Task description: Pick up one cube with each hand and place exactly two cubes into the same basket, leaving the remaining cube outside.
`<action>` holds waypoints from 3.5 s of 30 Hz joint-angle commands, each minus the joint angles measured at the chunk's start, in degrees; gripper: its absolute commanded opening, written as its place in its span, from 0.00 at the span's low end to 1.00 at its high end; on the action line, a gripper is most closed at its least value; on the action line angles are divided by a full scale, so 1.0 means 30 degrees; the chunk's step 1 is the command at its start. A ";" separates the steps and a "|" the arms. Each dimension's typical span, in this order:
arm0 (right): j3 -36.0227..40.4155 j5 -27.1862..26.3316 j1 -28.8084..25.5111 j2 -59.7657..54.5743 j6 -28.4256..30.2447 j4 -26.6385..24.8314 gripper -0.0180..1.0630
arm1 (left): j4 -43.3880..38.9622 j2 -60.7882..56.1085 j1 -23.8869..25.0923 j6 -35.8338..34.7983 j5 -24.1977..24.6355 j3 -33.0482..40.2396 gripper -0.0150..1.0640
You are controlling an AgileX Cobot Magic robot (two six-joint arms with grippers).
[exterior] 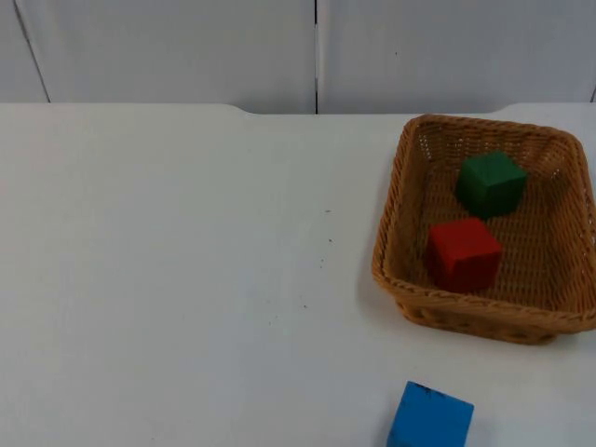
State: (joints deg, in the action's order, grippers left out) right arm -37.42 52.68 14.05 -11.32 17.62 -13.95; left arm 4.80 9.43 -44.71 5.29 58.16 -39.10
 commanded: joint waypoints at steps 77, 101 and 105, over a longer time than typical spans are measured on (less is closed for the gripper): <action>0.2578 0.3170 -0.0025 0.3773 -0.2698 0.2793 0.66 | -0.1408 -0.3144 0.0041 -0.1998 0.1147 0.3589 0.74; 0.2578 0.3129 -0.0025 0.3773 -0.3628 0.3432 0.99 | -0.1405 -0.3144 0.0041 -0.1998 0.1147 0.3589 0.99; 0.2578 0.3095 -0.0025 0.3773 -0.4114 0.3727 0.99 | -0.1405 -0.3144 0.0041 -0.1998 0.1147 0.3589 0.99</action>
State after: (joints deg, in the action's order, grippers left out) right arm -29.96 62.05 14.05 -0.21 5.88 -3.25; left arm 0.53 0.20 -44.71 -0.43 62.21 -28.56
